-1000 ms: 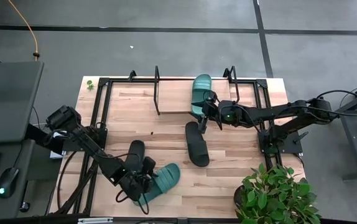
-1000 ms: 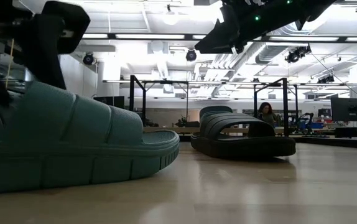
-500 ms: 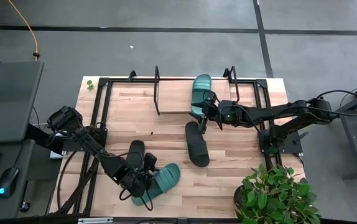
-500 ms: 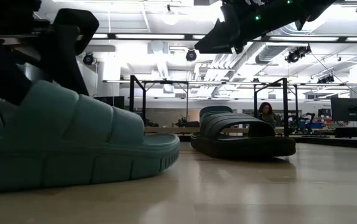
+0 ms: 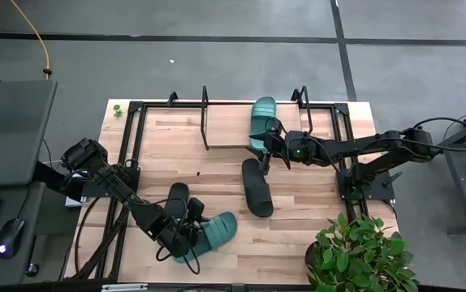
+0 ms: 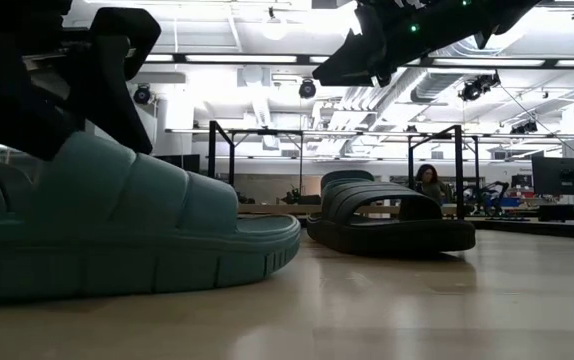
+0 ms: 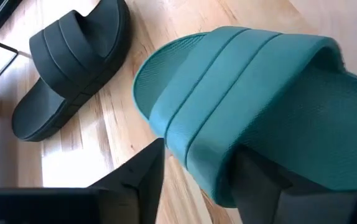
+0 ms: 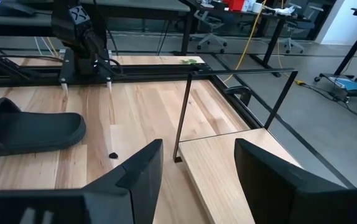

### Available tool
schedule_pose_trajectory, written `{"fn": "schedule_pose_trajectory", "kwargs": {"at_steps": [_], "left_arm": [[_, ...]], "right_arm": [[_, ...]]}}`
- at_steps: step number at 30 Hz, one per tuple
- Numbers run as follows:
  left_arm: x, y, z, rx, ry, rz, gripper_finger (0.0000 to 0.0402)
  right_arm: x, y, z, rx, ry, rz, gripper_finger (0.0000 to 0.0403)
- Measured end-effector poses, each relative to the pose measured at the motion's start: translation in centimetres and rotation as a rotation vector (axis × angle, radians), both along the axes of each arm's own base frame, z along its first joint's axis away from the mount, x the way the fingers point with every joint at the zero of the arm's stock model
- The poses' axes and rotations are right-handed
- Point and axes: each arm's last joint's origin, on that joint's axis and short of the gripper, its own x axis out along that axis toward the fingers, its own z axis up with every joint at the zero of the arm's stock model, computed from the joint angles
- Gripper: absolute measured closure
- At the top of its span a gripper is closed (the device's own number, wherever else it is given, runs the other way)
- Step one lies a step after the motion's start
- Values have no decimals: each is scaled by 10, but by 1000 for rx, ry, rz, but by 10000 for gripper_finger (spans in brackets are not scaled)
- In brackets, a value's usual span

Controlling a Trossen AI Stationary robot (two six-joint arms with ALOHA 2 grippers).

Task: Pick and place slides into the shelf
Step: Put the green slide on the shelf

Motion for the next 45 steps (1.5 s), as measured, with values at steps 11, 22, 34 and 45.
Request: {"fn": "schedule_pose_trajectory", "kwargs": {"at_steps": [11, 22, 34, 45], "left_arm": [[0, 0, 0, 15, 4, -18, 390], [2, 0, 5, 40, -15, 12, 395], [6, 0, 34, 113, 5, 158, 394], [7, 3, 61, 218, -21, 271, 381]], "right_arm": [[0, 0, 0, 0, 2, 0, 212], [0, 2, 0, -4, 4, 9, 212], [7, 34, 26, -61, 99, 49, 212], [1, 85, 42, -254, 186, 103, 212]]}}
